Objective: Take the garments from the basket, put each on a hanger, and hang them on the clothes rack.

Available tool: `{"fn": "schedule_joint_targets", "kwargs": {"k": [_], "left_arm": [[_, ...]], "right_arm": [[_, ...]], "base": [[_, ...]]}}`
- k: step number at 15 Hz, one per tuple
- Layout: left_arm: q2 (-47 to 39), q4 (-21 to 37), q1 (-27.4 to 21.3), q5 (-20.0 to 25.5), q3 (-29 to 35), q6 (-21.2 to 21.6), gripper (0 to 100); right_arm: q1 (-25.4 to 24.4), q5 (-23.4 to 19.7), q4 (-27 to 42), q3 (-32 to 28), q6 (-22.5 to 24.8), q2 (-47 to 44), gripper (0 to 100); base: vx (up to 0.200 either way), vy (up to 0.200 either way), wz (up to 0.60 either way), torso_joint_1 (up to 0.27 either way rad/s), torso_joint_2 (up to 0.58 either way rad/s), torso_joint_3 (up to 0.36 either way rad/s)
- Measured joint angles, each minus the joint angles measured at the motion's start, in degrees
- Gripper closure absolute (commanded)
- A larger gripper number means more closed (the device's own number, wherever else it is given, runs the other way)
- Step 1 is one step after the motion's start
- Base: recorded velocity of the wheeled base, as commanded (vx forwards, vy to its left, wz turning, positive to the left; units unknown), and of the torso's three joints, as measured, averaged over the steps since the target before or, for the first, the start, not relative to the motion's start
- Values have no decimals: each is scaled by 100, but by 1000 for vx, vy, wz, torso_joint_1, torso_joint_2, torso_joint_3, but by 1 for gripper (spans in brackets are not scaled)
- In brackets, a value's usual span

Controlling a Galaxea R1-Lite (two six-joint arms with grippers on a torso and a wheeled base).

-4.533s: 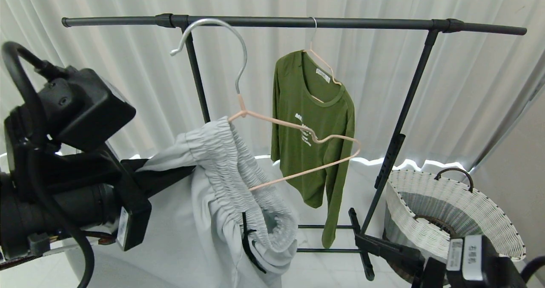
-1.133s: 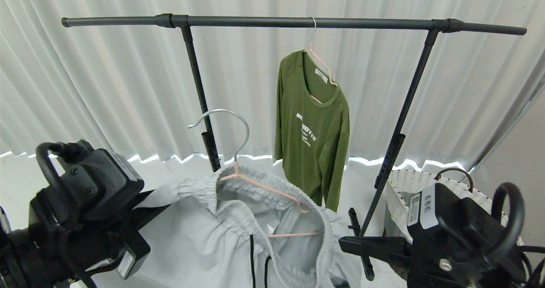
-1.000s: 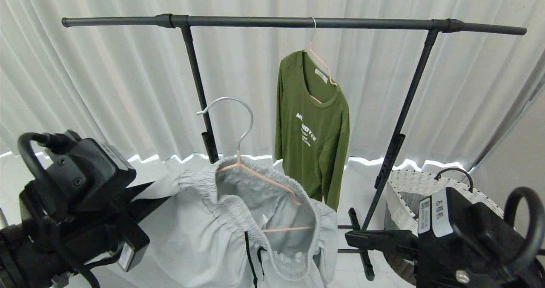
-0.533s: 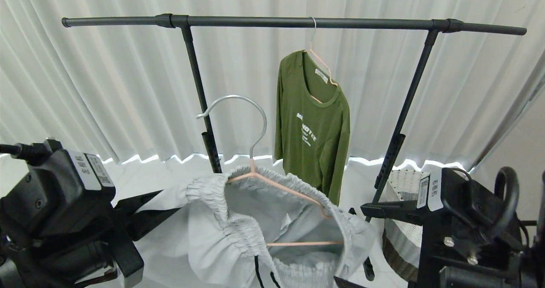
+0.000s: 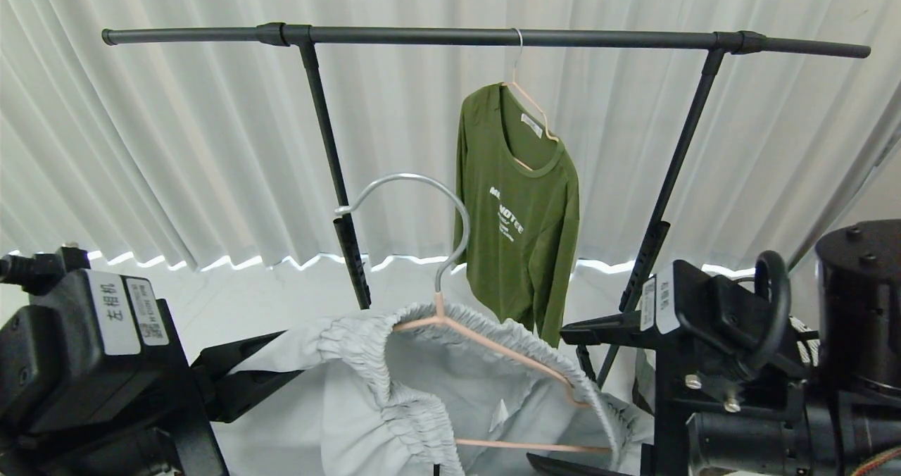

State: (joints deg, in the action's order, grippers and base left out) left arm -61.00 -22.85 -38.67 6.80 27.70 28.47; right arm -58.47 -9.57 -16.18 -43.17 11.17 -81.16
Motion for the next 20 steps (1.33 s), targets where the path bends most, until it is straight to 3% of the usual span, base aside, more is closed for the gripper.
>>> {"fn": "schedule_joint_targets", "kwargs": {"k": [5, 10, 11, 20], "left_arm": [[15, 2, -50, -2, 38, 0, 100], [61, 10, -52, -7, 44, -2, 100], [73, 10, -52, -7, 41, -2, 100], [148, 5, -52, -5, 33, 18, 100]], "right_arm": [[-305, -68, -24, -534, -595, -557, 0], [-346, -69, -33, -680, -709, -811, 0], [-346, -69, -33, -683, -723, -825, 100], [-341, -46, -35, -669, -720, -863, 100]], "base": [[0, 0, 0, 0, 0, 0], [0, 0, 0, 0, 0, 0], [0, 0, 0, 0, 0, 0], [0, 0, 0, 0, 0, 0]]}}
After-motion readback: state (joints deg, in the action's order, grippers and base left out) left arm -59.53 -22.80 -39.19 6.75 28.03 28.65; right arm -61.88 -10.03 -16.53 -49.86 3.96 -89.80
